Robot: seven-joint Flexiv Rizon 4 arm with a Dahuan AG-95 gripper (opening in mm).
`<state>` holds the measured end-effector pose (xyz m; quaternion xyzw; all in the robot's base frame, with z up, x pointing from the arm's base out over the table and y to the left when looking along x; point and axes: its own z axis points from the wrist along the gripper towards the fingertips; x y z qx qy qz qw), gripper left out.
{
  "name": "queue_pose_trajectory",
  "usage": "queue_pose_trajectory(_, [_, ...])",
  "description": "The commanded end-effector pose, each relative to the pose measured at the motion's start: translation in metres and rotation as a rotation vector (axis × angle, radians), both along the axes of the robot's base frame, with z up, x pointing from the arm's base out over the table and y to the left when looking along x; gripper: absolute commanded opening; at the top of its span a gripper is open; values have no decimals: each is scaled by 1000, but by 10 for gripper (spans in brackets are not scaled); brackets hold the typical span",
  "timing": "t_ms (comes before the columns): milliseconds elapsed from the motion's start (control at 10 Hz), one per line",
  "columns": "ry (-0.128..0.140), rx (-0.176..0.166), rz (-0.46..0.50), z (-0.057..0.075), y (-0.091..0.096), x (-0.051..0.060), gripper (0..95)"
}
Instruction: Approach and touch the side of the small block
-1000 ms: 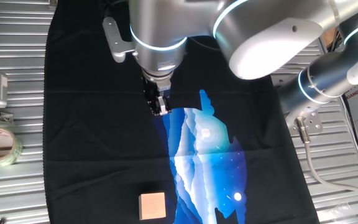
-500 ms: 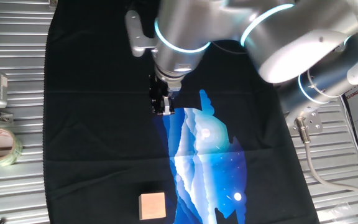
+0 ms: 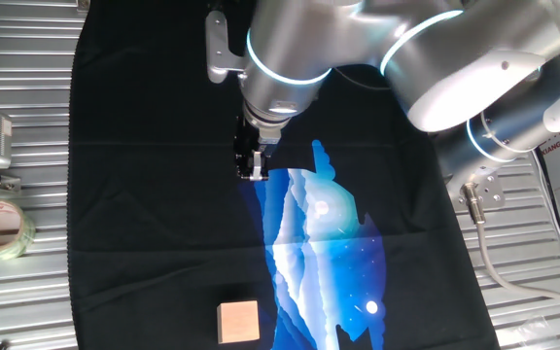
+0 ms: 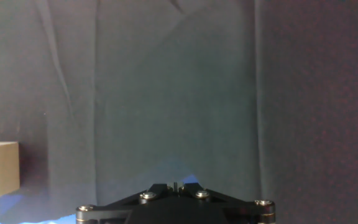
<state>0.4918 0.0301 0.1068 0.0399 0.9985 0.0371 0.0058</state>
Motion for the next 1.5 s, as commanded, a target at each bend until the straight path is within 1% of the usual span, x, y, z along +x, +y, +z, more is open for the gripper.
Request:
queue_pose_trajectory(100, [-6, 4, 12, 0, 0, -1, 0])
queue_pose_trajectory(800, [-3, 13, 11, 0, 0, -1, 0])
queue_pose_trajectory(1100, [5, 16, 7, -1, -1, -2, 0])
queue_pose_trajectory(1200, [3, 17, 9, -2, -1, -4, 0])
queue_pose_trajectory(1300, [-1, 19, 13, -6, -2, -5, 0])
queue_pose_trajectory(1500, [-6, 18, 15, -14, 1, -3, 0])
